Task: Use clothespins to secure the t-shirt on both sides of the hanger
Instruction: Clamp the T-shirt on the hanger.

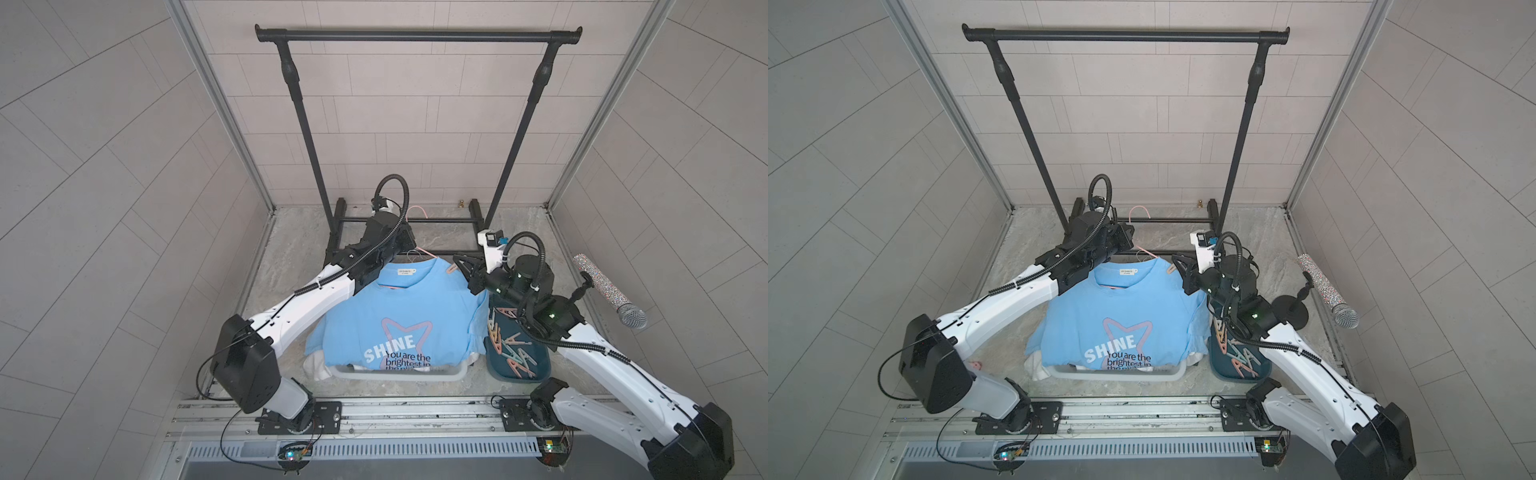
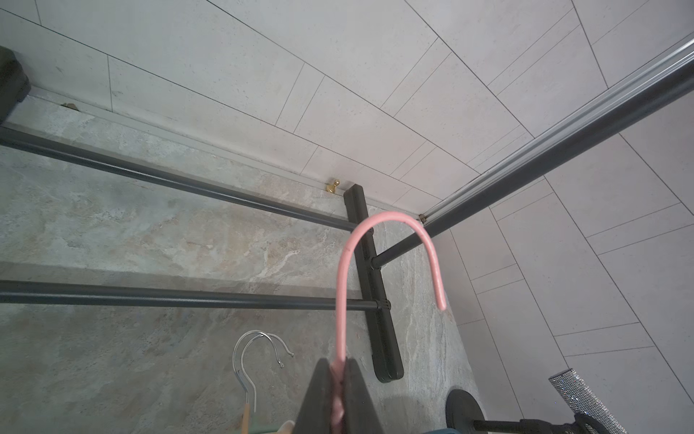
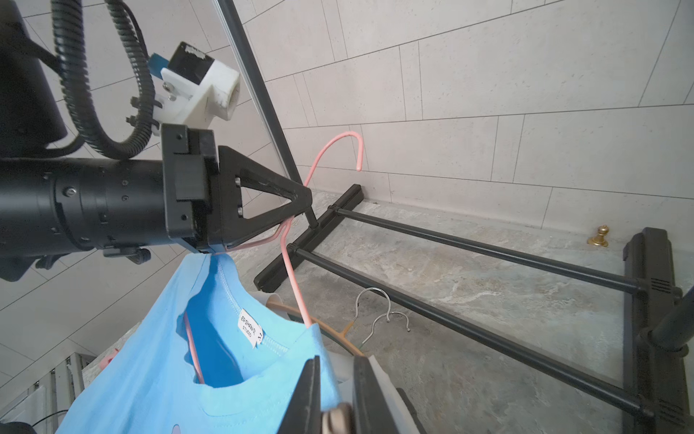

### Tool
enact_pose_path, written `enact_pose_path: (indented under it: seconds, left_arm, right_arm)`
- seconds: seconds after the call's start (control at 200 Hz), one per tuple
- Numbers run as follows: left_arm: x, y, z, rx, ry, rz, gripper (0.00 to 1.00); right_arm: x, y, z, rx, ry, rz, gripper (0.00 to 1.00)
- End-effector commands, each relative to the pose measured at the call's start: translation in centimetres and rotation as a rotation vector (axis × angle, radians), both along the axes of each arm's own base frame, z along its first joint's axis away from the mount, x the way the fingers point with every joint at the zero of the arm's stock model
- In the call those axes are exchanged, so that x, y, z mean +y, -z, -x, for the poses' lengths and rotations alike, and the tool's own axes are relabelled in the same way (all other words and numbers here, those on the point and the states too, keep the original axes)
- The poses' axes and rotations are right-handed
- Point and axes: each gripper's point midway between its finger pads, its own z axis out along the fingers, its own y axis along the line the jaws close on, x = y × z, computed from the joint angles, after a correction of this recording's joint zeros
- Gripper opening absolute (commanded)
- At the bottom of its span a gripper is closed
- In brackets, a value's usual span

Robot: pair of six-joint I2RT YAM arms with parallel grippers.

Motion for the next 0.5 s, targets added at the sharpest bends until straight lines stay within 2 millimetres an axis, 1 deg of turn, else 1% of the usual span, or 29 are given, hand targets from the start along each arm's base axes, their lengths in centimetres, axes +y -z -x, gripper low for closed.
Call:
enact_pose_path:
  seconds: [0.0, 0.035, 0.07, 0.095, 0.17, 0.205, 0.265, 0.32, 0.36, 0.44, 0.495]
  left_arm:
    - [-0.2, -4.2, 0.3, -0.115, 0.017, 0.092, 0.00]
    - [-0.2, -4.2, 0.4, -0.115, 0.021, 0.094, 0.00]
    - [-0.4, -4.2, 0.5, -0.117, 0.025, 0.096, 0.00]
    - [-0.3, -4.2, 0.5, -0.120, 0.024, 0.099, 0.00]
    - [-0.1, -4.0, 0.5, -0.124, 0.012, 0.096, 0.00]
    - [0.0, -3.6, 0.5, -0.125, 0.007, 0.078, 0.00]
    - [0.2, -2.7, 0.4, -0.124, -0.003, 0.038, 0.00]
    - [0.6, -1.7, 0.2, -0.115, -0.028, 0.002, 0.00]
    - [0.8, -1.0, 0.0, -0.110, -0.048, -0.018, 0.00]
    - [1.3, 0.6, -0.2, -0.087, -0.080, -0.059, 0.00]
    - [1.5, 1.5, -0.3, -0.072, -0.094, -0.091, 0.00]
  right_arm:
    - [0.5, -0.9, 0.3, -0.006, -0.032, -0.003, 0.02]
    - [0.4, -0.7, 0.3, 0.008, -0.027, 0.003, 0.12]
    - [0.3, -0.7, 0.2, 0.018, -0.017, 0.009, 0.28]
    - [0.1, -0.7, 0.2, 0.024, -0.011, 0.011, 0.36]
    - [-0.1, -1.0, 0.4, 0.031, -0.004, 0.015, 0.53]
    - [-0.3, -1.1, 0.6, 0.032, 0.003, 0.018, 0.61]
    - [-1.1, -1.5, 0.9, 0.036, 0.036, 0.025, 0.73]
    - [-2.4, -1.6, 1.2, 0.046, 0.094, 0.035, 0.79]
    - [-3.7, -1.4, 1.4, 0.070, 0.161, 0.050, 0.80]
    - [-7.7, -0.3, 1.9, 0.148, 0.364, 0.077, 0.79]
    - [-10.5, 1.1, 2.7, 0.221, 0.499, 0.102, 0.78]
